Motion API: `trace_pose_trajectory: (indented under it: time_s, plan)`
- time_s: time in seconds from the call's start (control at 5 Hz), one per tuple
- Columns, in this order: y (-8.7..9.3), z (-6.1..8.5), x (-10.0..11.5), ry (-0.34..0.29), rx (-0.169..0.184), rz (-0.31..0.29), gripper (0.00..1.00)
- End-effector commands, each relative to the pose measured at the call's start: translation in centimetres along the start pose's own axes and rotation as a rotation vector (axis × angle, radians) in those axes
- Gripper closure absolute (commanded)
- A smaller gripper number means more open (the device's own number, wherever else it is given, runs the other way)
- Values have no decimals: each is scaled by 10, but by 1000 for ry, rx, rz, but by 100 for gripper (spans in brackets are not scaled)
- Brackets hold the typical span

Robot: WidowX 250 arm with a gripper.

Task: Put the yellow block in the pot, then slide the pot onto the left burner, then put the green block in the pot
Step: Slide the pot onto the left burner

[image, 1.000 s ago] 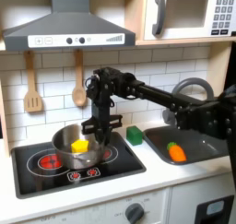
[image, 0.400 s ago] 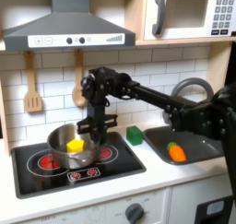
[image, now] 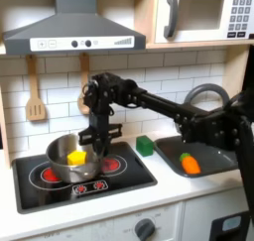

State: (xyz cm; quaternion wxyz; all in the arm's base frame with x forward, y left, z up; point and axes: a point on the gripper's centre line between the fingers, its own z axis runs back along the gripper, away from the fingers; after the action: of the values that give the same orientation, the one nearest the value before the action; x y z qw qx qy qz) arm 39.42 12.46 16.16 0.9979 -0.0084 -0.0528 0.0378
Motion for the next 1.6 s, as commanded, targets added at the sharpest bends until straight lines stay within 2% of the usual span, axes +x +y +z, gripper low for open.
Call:
trace_pose_trajectory:
  time_s: [0.0, 0.2, 0.6, 1.4]
  plan:
    - [12, 1, 2, -10, 10, 22, 100]
    - [17, 2, 6, -16, 3, 36, 100]
    - [30, 1, 11, -21, 14, 66, 100]
    - [42, 1, 8, -23, 22, 93, 100]
